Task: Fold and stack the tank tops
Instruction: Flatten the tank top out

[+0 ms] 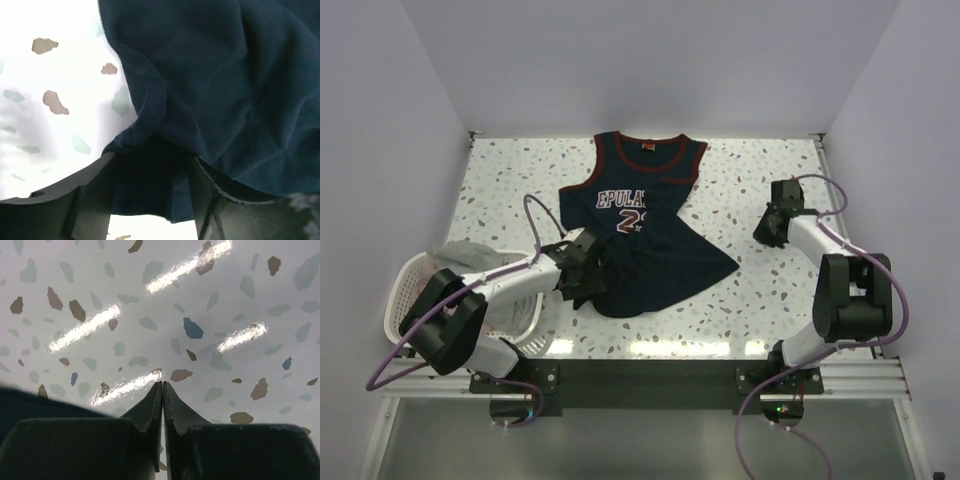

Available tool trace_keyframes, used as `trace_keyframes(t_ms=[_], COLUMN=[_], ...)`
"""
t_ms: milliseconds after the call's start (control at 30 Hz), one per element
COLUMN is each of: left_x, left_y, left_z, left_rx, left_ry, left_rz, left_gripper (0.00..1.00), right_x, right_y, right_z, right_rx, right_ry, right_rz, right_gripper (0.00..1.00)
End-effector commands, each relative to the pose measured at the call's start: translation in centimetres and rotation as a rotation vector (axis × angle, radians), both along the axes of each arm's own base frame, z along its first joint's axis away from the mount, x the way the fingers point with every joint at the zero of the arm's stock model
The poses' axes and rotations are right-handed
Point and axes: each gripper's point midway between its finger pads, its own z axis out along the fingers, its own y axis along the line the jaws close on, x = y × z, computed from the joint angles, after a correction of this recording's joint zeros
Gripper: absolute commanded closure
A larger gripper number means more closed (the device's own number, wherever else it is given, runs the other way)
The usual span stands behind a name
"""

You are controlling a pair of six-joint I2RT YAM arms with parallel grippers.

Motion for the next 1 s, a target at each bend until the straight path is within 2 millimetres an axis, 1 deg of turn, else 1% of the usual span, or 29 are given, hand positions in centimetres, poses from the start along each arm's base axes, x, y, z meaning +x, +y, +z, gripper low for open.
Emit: trace_keyframes(t_ms=[0,33,67,100,133,167,200,233,300,333,367,467,633,667,733,800,900,967], left_x=[-0.1,-0.2,-1.0,-0.9,-1.2,-1.7,-1.8,-2.0,-2.1,-2.2,-2.3,-2.4,-3.2,-3.2,-3.3,-3.4,-3.4,-3.4], left_y=[0.0,0.5,1.9,2.1,2.6,3.4,3.5,3.7,3.7,3.4,3.4,3.0,2.6,2.5,2.3,2.3,2.1,2.1], left_z=[1.3,1.6,1.6,2.2,2.4,2.6,3.2,3.4,4.1,4.3,4.4,4.5,3.8,3.8,3.7,3.6,3.7,3.7], left_rx=[-0.009,0.011,0.071,0.079,0.096,0.123,0.113,0.109,0.083,0.066,0.057,0.032,-0.007,-0.018,-0.029,-0.036,-0.043,-0.045], left_ry=[-0.023,-0.023,0.001,-0.002,0.004,0.016,0.000,-0.005,-0.023,-0.023,-0.025,-0.024,-0.007,-0.011,-0.008,-0.007,-0.010,-0.010], left_rz=[-0.005,0.009,0.033,0.060,0.070,0.085,0.106,0.114,0.119,0.118,0.115,0.106,0.087,0.087,0.083,0.086,0.085,0.084], left_gripper=[0.37,0.32,0.31,0.30,0.28,0.25,0.23,0.21,0.20,0.19,0.19,0.19,0.19,0.19,0.19,0.19,0.19,0.19], right_x=[-0.2,-0.5,-0.9,-1.2,-1.8,-2.1,-2.1,-2.7,-3.0,-3.4,-3.5,-3.8,-4.2,-4.1,-4.2,-4.4,-4.7,-4.8], right_y=[2.6,2.8,3.7,3.8,3.7,3.9,4.0,3.9,4.2,4.4,4.7,5.3,5.5,5.4,5.5,5.6,5.9,6.2], right_z=[1.4,1.1,1.0,0.9,0.2,-0.1,-0.4,-1.2,-1.6,-2.0,-2.2,-2.1,-1.6,-1.0,-0.7,-0.3,-0.2,-0.6], right_rx=[0.062,0.040,0.022,0.006,-0.019,-0.019,-0.015,-0.013,-0.007,0.006,0.014,0.018,0.012,0.003,0.008,0.005,0.000,0.006], right_ry=[-0.046,-0.034,-0.027,-0.024,-0.007,-0.001,-0.001,0.019,0.022,0.030,0.027,0.012,-0.016,-0.039,-0.060,-0.064,-0.061,-0.055], right_rz=[0.108,0.127,0.157,0.163,0.161,0.169,0.170,0.172,0.180,0.190,0.197,0.216,0.212,0.202,0.206,0.212,0.228,0.242], right_gripper=[0.92,0.89,0.81,0.78,0.75,0.70,0.70,0.70,0.68,0.66,0.62,0.56,0.55,0.53,0.51,0.51,0.51,0.51])
